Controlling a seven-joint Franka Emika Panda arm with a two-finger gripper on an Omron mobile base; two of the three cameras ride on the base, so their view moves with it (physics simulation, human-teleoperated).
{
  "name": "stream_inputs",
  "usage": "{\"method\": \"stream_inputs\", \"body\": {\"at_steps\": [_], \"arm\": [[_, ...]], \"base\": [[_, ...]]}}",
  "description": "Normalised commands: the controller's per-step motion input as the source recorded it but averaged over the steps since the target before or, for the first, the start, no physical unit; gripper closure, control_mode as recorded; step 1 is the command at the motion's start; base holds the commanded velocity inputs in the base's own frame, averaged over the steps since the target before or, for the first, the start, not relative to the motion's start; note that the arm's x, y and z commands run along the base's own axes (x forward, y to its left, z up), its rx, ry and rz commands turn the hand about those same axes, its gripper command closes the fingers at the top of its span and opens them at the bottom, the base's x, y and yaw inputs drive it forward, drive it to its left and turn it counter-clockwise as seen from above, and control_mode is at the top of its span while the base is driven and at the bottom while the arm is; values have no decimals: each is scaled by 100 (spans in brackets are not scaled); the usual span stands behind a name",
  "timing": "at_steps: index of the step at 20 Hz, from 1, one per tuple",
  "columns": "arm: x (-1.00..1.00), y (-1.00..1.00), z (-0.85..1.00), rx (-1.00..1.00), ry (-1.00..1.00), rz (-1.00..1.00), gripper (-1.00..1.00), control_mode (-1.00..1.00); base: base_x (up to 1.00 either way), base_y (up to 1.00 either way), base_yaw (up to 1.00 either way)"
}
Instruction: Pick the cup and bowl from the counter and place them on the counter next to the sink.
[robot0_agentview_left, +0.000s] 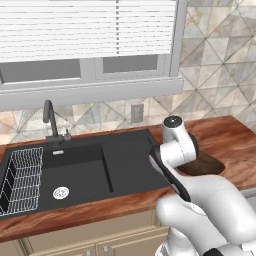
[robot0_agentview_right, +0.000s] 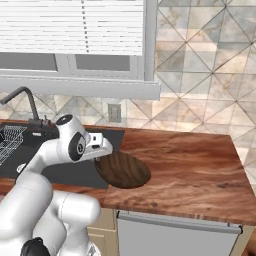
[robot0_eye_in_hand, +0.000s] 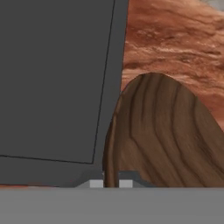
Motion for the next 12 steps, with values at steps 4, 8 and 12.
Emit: {"method": "stream_inputs", "body": {"at_steps": [4,8,12], "arm": [[15,-14,-26,-4,2,-6,100,-100],[37,-4,-17,-5,8,-3,100,-100],[52,0,-23,-7,6,-1,100,-100]], "base": [[0,0,0],[0,0,0],[0,0,0]]}}
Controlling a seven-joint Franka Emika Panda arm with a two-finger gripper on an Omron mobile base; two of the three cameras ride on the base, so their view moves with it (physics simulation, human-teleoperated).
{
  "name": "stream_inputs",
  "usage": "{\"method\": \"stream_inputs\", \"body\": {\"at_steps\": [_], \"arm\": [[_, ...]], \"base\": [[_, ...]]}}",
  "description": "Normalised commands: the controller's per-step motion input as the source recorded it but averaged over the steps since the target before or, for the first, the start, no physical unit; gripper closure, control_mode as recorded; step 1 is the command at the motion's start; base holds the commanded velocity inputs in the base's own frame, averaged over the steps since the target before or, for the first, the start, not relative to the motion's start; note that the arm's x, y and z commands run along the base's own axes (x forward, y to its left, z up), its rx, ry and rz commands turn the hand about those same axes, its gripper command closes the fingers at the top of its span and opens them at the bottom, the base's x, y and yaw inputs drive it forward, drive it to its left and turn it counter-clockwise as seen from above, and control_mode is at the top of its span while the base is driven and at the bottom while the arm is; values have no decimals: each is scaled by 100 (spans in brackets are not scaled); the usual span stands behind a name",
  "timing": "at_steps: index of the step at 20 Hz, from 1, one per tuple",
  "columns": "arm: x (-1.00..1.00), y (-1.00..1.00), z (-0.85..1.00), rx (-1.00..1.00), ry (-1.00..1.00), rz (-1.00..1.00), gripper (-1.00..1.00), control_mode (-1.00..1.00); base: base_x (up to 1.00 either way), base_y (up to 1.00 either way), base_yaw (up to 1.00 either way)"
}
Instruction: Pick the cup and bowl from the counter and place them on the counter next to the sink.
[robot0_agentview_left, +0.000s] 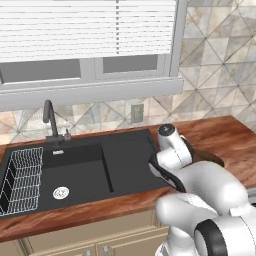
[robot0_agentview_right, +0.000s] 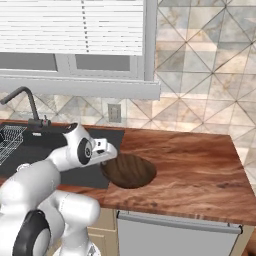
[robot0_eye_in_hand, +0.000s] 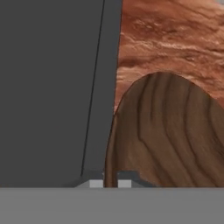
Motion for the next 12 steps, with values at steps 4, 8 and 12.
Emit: {"method": "stream_inputs", "body": {"at_steps": [4,8,12], "arm": [[92,0,-3,-10,15,0,100,-100],[60,0,-7,-4,17,0,100,-100],[0,0,0,0,3,0,100,-100]], "base": [[0,0,0],[0,0,0],[0,0,0]]}}
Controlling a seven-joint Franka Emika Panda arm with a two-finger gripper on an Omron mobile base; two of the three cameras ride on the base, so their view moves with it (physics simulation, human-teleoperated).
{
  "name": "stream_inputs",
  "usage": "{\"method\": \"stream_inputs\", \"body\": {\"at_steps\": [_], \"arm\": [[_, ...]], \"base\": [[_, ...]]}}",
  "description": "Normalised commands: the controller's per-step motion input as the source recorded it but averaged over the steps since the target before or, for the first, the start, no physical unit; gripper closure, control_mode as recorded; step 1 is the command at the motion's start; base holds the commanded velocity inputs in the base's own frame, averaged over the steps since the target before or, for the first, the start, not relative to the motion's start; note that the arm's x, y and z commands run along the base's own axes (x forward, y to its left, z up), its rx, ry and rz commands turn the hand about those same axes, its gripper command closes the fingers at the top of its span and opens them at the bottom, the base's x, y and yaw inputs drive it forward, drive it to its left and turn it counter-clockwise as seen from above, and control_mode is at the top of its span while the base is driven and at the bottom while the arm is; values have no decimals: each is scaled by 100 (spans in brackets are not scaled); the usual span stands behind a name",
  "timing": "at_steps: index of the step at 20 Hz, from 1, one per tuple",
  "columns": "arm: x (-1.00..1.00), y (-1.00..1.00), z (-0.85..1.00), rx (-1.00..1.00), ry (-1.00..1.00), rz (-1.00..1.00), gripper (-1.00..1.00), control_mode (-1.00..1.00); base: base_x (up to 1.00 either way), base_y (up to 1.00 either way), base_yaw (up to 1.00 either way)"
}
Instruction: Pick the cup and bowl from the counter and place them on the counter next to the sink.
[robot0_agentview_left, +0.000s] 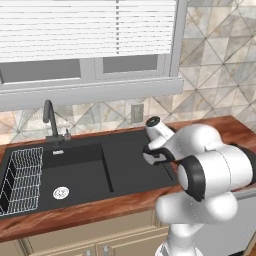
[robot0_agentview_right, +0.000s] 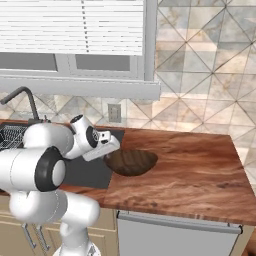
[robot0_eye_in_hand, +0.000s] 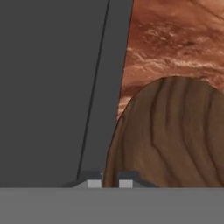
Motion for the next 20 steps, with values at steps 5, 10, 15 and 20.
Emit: {"method": "stream_inputs", "body": {"at_steps": [5,10,15,20], "arm": [[0,0,0,0,0,0,-100,-100],[-27,-6,4,0,-1,-3,-100,-100],[-31,-37,73,3,-2,-11,-100,-100],[-32,-20,87,11,0,-6,-100,-100]], "base": [[0,0,0],[0,0,0],[0,0,0],[0,0,0]]}}
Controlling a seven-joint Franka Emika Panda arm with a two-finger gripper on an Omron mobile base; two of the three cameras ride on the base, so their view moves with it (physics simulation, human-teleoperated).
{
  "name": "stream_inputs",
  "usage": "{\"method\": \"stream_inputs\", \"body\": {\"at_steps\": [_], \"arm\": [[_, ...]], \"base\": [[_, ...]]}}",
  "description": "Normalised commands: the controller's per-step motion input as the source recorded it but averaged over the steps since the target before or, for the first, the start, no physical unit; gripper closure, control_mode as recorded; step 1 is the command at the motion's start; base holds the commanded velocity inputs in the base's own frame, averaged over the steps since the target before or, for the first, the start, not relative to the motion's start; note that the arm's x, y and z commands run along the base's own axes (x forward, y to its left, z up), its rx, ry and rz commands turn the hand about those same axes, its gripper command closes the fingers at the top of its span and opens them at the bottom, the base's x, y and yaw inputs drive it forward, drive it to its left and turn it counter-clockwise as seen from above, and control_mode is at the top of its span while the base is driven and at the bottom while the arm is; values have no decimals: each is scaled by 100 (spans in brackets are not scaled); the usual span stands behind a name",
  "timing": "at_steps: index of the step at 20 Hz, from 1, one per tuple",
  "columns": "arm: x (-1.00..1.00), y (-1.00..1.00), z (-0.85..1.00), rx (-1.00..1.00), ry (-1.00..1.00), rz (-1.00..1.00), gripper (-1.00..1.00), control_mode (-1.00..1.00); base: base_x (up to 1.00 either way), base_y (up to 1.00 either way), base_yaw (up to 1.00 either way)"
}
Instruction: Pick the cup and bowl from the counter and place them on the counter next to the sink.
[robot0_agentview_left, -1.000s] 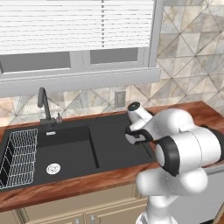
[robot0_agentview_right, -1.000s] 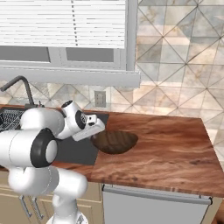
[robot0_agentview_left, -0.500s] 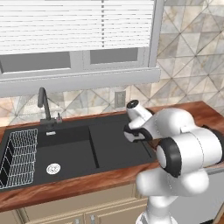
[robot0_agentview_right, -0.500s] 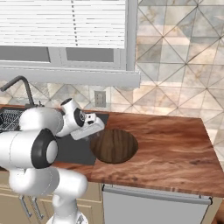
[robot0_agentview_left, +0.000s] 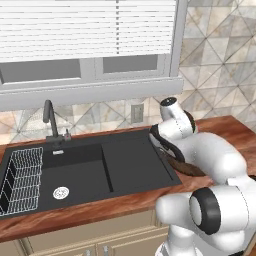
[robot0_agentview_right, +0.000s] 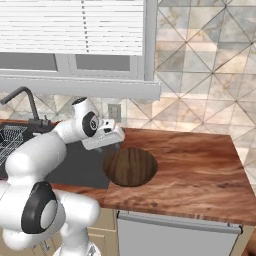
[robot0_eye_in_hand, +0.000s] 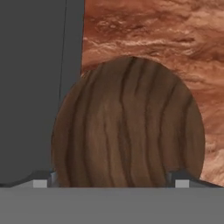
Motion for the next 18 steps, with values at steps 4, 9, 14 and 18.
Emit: {"method": "stream_inputs", "body": {"at_steps": [4,9,14,18], "arm": [[-6,-14,85,13,13,-11,-100,-100],[-33,-17,72,14,29,-4,-100,-100],[-53,-15,45,19,12,-1,-100,-100],[-57,0,9,17,4,0,-100,-100]], "base": [[0,0,0],[0,0,0],[0,0,0],[0,0,0]]}}
